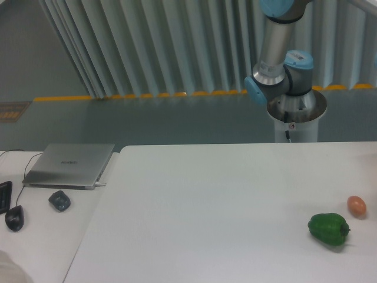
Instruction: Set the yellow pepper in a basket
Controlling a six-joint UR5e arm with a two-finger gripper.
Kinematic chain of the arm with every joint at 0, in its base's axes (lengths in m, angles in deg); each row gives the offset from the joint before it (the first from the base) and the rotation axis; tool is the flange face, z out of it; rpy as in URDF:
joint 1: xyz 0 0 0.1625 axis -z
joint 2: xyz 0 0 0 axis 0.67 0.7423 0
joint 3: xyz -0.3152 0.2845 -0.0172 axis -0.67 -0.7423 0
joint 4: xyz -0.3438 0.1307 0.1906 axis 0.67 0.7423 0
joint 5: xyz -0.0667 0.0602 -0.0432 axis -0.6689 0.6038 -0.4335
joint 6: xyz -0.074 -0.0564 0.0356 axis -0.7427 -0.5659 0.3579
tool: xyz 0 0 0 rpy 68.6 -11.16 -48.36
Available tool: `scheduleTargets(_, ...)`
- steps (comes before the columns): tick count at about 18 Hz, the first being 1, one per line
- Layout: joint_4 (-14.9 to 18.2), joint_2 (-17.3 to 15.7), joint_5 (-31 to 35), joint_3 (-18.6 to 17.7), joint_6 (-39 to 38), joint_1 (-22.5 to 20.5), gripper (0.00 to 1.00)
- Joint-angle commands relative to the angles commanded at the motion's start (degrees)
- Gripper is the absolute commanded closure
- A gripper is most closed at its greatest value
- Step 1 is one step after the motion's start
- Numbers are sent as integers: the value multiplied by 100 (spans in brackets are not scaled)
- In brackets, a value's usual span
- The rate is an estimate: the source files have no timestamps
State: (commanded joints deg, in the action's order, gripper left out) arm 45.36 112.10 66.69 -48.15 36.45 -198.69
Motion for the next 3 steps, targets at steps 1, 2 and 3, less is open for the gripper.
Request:
scheduleTargets(1, 0, 0, 0, 0, -9, 0, 0)
scheduleTargets(2, 0, 0, 0, 0, 0, 0, 0)
scheduleTargets(3, 0, 0, 0, 0, -9, 0, 0)
